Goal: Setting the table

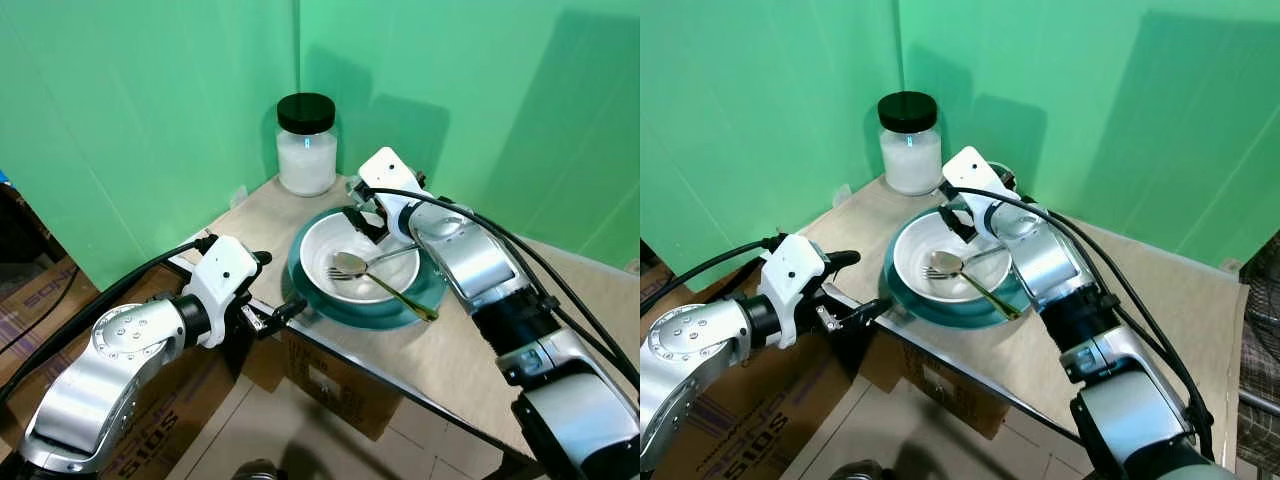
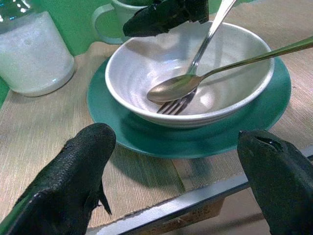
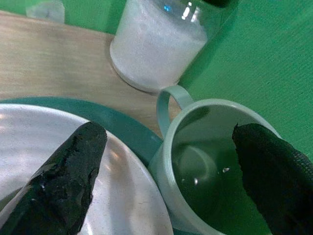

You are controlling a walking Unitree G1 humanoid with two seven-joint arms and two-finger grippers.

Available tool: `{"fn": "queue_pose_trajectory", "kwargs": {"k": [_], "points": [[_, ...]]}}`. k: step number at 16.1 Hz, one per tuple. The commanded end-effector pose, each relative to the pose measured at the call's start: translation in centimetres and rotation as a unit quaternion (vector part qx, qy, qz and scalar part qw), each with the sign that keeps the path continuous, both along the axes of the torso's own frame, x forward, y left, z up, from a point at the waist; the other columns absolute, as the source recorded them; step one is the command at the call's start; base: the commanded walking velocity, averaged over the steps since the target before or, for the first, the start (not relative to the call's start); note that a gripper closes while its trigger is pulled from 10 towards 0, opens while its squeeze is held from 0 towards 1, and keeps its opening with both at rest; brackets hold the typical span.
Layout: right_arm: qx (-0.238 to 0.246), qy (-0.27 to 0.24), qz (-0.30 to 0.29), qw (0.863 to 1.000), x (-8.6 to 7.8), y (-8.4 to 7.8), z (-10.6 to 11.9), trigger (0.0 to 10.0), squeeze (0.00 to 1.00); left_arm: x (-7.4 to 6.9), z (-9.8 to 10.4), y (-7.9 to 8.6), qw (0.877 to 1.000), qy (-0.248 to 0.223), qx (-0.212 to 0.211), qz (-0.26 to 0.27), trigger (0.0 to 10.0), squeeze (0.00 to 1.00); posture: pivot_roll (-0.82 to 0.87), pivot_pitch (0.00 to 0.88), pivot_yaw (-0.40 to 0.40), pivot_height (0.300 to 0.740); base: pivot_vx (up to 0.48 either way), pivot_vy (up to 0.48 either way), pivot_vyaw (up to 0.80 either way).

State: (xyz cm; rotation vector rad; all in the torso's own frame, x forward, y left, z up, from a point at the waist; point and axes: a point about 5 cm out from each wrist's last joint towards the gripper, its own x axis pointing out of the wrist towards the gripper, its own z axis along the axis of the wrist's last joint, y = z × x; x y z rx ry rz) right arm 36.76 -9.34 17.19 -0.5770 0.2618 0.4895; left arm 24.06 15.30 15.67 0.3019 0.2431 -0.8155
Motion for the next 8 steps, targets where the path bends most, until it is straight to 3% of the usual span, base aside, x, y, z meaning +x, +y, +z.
{"fn": "queue_pose_trajectory", "kwargs": {"k": [1,3,8], "points": [[-0.003,-0.009,0.004,1.000,0.40,0.19,0.48,2.5,0.00,-0.24,0.23,-0.10,1.000,-0.002,0.003,-0.004,10.0,0.00,0.14,0.000,0.009,0.740,0.000,0.000,0.00],[-0.005,-0.002,0.001,1.000,0.63,-0.01,0.31,0.0,0.00,-0.22,0.26,-0.07,1.000,-0.003,0.003,-0.004,10.0,0.00,0.13,0.000,0.011,0.740,0.000,0.000,0.00],[-0.001,0.018,0.005,1.000,0.75,-0.28,-0.39,0.0,0.00,-0.12,0.33,-0.19,1.000,-0.003,0.003,-0.011,10.0,0.00,0.13,0.000,0.020,0.740,0.000,0.000,0.00]]}}
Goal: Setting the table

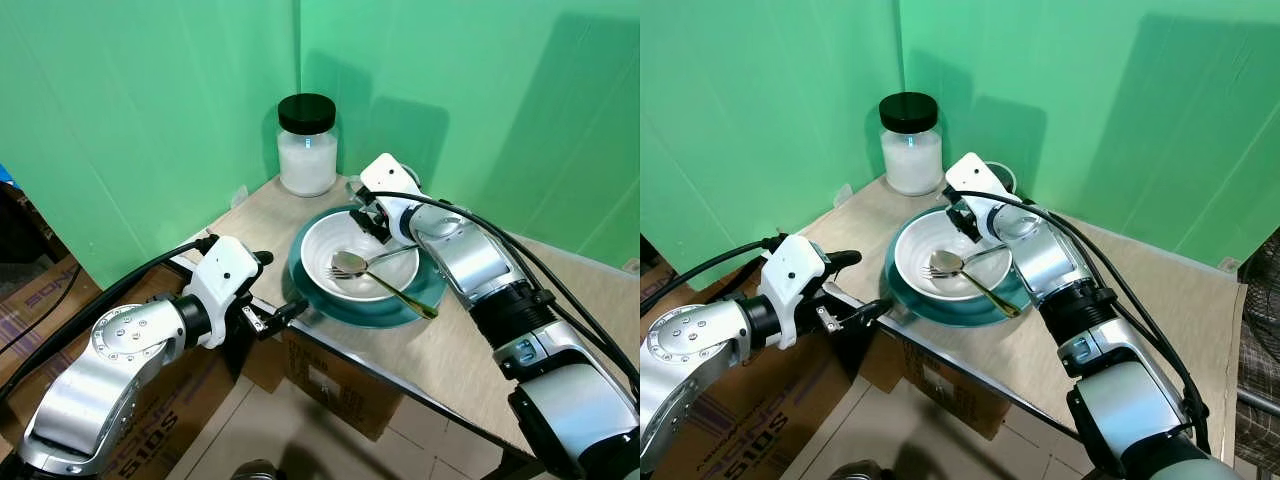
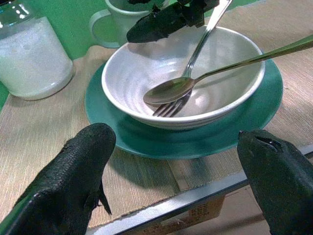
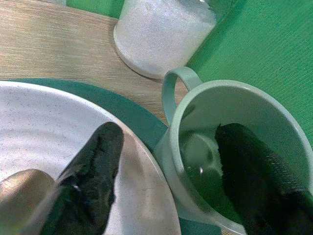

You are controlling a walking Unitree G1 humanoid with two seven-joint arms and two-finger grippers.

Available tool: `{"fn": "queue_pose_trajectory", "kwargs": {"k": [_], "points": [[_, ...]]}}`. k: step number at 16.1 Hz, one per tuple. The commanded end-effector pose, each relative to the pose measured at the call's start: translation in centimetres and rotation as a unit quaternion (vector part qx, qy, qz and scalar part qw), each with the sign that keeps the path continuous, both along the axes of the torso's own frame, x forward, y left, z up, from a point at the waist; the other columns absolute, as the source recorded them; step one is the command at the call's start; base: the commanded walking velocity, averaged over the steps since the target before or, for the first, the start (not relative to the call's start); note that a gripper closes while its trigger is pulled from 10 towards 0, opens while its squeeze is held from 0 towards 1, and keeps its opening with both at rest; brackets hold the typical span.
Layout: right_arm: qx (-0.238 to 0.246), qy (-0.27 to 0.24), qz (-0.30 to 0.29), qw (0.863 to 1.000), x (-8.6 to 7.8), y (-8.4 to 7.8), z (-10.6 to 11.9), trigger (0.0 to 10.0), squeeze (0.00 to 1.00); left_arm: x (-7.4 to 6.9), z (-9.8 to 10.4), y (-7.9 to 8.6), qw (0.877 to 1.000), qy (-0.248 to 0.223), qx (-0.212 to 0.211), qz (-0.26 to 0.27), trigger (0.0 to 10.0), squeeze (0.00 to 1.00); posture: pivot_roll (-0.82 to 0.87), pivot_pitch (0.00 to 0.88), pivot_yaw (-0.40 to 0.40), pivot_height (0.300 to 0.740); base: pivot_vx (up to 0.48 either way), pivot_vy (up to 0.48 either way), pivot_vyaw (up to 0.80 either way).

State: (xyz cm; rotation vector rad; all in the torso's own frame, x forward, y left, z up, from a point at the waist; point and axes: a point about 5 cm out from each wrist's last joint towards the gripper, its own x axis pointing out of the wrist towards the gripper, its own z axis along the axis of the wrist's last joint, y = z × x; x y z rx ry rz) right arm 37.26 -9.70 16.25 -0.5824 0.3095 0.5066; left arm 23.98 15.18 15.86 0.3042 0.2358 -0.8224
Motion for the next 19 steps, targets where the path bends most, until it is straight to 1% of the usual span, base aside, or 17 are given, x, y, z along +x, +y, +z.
{"fn": "queue_pose_trajectory", "kwargs": {"k": [1,7,13,16,19], "points": [[0.007,-0.004,0.003,1.000,0.3,0.1,0.5,0.0,0.00,0.0,0.1,-0.1,1.000,0.001,0.003,-0.008,10.0,0.00,0.13,0.000,0.022,0.740,0.000,0.000,0.00],[0.001,0.009,0.003,1.000,0.4,-0.1,0.1,0.0,0.00,0.0,0.2,-0.2,1.000,0.002,0.003,-0.014,10.0,0.00,0.13,0.000,0.020,0.740,0.000,0.000,0.00],[-0.001,0.009,0.002,1.000,0.6,-0.2,0.2,0.0,0.00,0.0,0.2,-0.2,1.000,0.002,0.003,-0.015,10.0,0.00,0.13,0.000,0.018,0.740,0.000,0.000,0.00],[0.001,0.004,0.002,1.000,0.6,-0.2,0.5,0.0,0.00,-0.1,0.2,-0.2,1.000,0.000,0.003,-0.014,10.0,0.00,0.13,0.000,0.017,0.740,0.000,0.000,0.00],[0.007,-0.010,0.002,1.000,0.7,-0.1,1.2,0.0,0.00,-0.1,0.2,0.0,1.000,-0.001,0.004,-0.011,10.0,0.00,0.13,0.000,0.016,0.740,0.000,0.000,0.00]]}}
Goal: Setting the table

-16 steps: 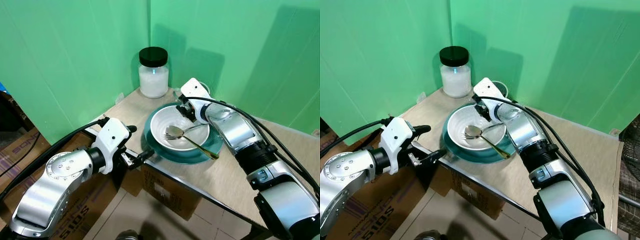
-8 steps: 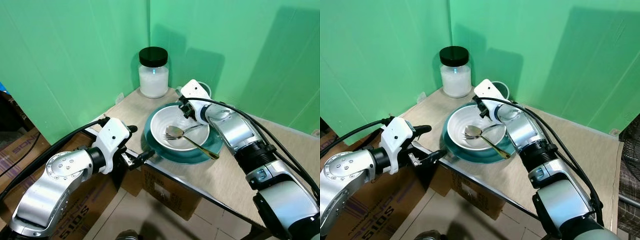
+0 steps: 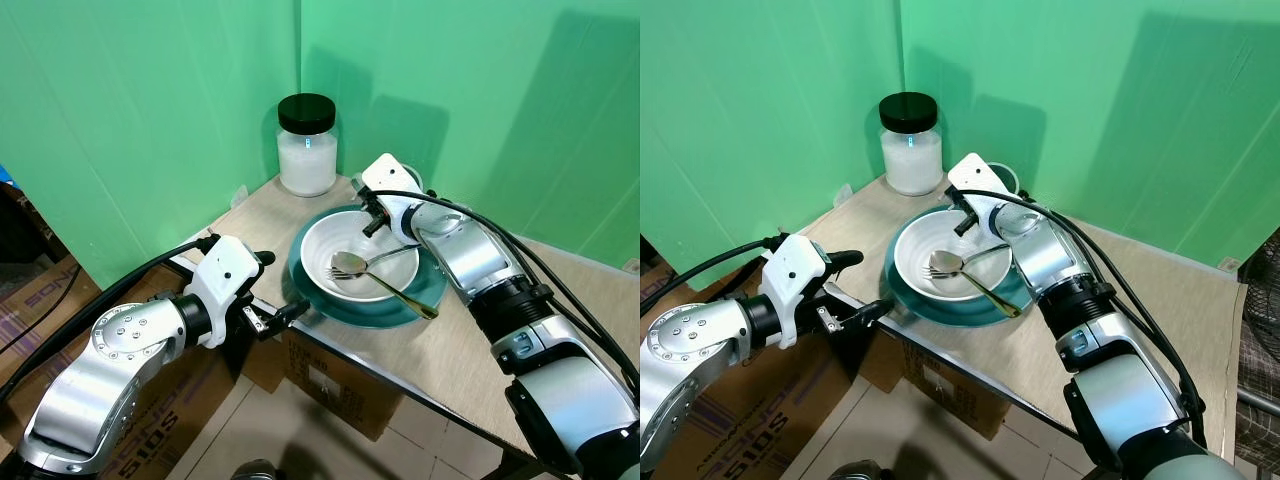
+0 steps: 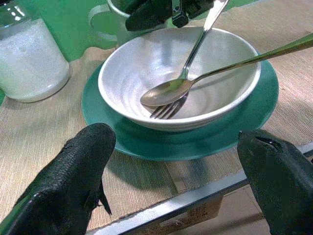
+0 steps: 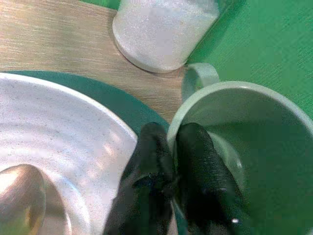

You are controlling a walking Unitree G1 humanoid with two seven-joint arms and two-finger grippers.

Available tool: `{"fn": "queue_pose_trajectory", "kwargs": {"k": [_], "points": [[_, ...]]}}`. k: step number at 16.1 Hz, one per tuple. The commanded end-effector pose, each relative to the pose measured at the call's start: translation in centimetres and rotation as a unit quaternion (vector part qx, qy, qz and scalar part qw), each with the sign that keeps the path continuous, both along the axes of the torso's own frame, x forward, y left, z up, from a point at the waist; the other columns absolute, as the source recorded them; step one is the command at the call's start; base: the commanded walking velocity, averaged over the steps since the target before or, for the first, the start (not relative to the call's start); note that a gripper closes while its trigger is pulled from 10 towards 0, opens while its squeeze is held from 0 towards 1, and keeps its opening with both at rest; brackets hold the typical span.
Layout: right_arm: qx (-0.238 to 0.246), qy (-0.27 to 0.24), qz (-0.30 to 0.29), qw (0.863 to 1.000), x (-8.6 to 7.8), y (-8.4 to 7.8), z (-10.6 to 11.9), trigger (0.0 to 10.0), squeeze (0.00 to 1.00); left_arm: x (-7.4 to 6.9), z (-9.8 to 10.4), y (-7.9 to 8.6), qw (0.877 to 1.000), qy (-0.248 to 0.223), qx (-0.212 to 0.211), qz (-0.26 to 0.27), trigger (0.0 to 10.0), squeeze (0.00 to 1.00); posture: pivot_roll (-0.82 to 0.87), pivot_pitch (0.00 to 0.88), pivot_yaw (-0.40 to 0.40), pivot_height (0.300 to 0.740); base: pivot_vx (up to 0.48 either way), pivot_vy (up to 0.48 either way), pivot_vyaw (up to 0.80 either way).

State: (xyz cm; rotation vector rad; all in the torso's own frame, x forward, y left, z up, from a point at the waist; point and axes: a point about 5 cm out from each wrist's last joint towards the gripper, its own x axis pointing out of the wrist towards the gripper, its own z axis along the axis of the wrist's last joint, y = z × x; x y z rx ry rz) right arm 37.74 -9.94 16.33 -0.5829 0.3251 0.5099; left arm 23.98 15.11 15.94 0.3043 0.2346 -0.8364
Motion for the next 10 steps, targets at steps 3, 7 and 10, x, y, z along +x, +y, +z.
{"fn": "queue_pose_trajectory", "kwargs": {"k": [3,7,10], "points": [[0.017,-0.028,-0.006,0.999,0.3,0.0,1.5,0.0,0.00,0.1,0.2,0.2,1.000,-0.006,0.008,0.000,10.0,0.00,0.13,0.000,0.021,0.740,0.000,0.000,0.00],[0.032,-0.056,-0.018,0.998,0.5,-0.4,2.5,0.0,0.00,0.4,0.3,0.3,1.000,-0.013,0.010,0.006,10.0,0.00,0.13,0.000,0.025,0.740,0.000,0.000,0.00],[0.103,-0.171,-0.002,0.980,-0.3,-1.0,6.4,0.0,0.00,0.5,0.7,0.4,0.999,-0.028,0.006,0.019,10.0,0.00,0.14,0.000,0.018,0.740,0.000,0.000,0.00]]}}
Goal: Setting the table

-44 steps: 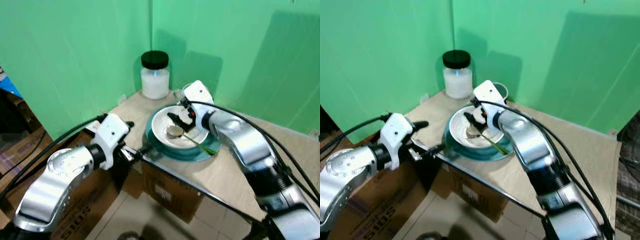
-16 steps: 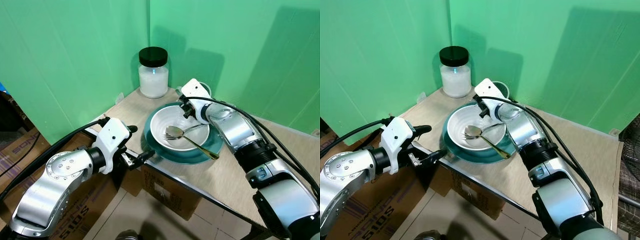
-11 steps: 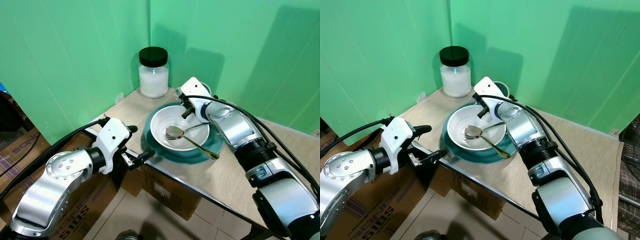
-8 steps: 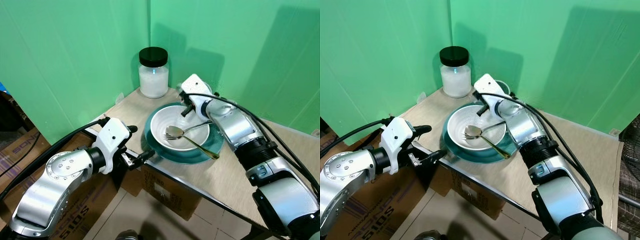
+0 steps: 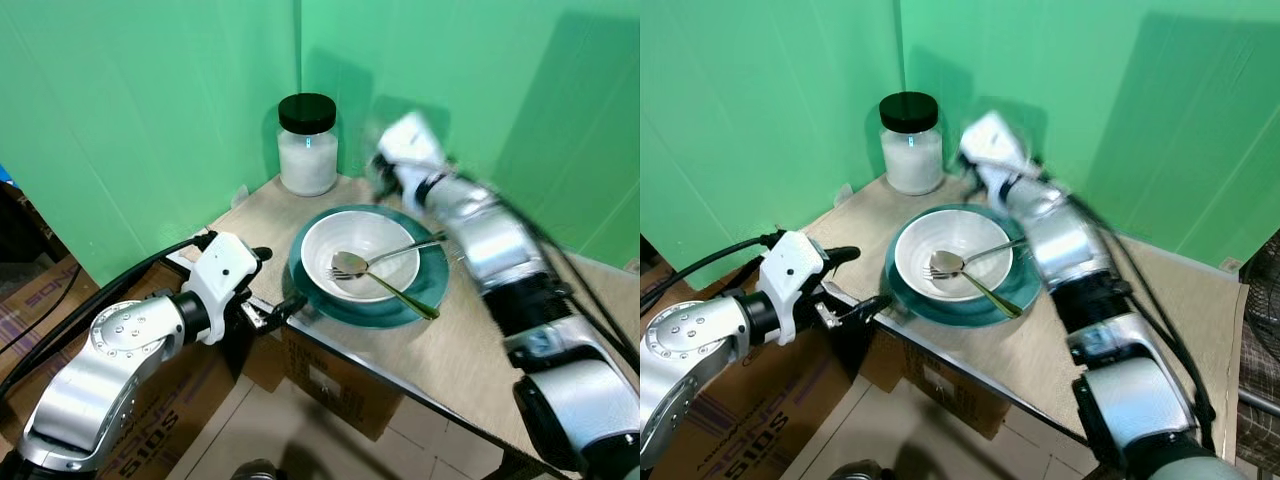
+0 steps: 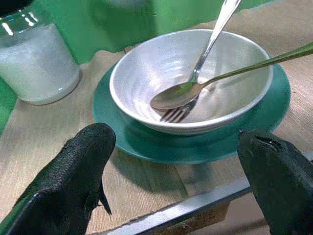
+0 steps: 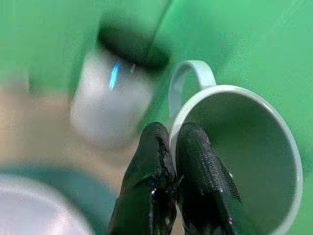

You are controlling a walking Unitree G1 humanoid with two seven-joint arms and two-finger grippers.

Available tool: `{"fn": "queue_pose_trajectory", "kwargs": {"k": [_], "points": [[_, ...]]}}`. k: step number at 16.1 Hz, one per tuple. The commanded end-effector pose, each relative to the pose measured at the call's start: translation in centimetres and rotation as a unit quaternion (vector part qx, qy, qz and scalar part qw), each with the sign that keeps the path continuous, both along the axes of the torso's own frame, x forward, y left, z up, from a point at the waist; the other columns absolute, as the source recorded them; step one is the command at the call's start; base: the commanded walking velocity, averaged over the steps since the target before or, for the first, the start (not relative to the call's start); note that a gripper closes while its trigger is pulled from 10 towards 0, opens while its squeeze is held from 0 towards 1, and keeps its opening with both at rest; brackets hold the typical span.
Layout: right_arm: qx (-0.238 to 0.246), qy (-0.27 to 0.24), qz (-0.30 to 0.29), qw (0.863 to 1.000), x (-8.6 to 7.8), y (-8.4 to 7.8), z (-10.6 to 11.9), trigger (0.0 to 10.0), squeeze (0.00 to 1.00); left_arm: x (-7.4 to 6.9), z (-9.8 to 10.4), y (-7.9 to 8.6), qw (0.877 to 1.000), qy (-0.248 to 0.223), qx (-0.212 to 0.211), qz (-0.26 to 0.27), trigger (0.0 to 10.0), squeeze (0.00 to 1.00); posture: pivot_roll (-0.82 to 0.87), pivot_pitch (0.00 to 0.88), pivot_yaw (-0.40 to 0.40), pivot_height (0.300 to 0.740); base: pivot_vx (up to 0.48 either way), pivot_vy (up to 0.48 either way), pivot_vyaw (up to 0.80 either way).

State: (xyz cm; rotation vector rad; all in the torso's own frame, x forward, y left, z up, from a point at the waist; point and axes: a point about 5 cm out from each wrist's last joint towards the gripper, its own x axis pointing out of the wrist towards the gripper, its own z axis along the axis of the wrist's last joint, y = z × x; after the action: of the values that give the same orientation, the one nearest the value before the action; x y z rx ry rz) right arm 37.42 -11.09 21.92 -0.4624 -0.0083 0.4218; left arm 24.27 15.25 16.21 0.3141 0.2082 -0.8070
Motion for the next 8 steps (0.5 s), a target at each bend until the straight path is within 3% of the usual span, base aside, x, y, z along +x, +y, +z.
{"fn": "queue_pose_trajectory", "kwargs": {"k": [1,3,4,5,6,7,8], "points": [[0.059,-0.060,0.017,0.996,-1.0,-0.3,2.3,0.0,0.00,0.2,0.5,0.3,1.000,-0.018,-0.001,0.017,10.0,0.00,0.14,0.000,0.011,0.740,0.000,0.000,0.00],[0.150,-0.105,0.021,0.983,-4.4,-1.9,3.7,0.0,0.00,0.3,1.1,0.6,0.996,-0.053,-0.022,0.071,10.0,0.00,0.14,0.000,-0.011,0.740,0.000,0.000,0.00],[0.157,-0.118,0.019,0.980,-6.0,-2.3,3.8,10.0,0.00,0.4,1.4,0.6,0.992,-0.072,-0.034,0.096,10.0,0.00,0.14,0.000,-0.014,0.740,0.000,0.000,0.00],[0.185,-0.104,0.017,0.977,-7.4,-2.6,3.4,10.0,0.00,0.3,1.7,0.5,0.989,-0.084,-0.044,0.114,10.0,0.00,0.13,0.000,-0.016,0.740,0.000,0.000,0.00],[0.204,-0.123,0.008,0.971,-9.4,-3.0,3.2,10.0,0.00,0.3,2.1,0.3,0.983,-0.103,-0.053,0.139,10.0,0.00,0.12,0.000,-0.015,0.740,0.000,0.000,0.00],[0.204,-0.129,-0.007,0.970,-10.5,-3.4,2.7,10.0,0.00,0.4,2.4,0.1,0.978,-0.121,-0.055,0.158,10.0,0.00,0.11,0.000,-0.015,0.740,0.000,0.000,0.00],[0.214,-0.131,-0.023,0.968,-11.2,-3.8,2.5,10.0,0.00,0.7,2.6,-0.2,0.974,-0.133,-0.060,0.176,10.0,0.00,0.11,0.000,-0.014,0.740,0.000,0.000,-0.80]]}}
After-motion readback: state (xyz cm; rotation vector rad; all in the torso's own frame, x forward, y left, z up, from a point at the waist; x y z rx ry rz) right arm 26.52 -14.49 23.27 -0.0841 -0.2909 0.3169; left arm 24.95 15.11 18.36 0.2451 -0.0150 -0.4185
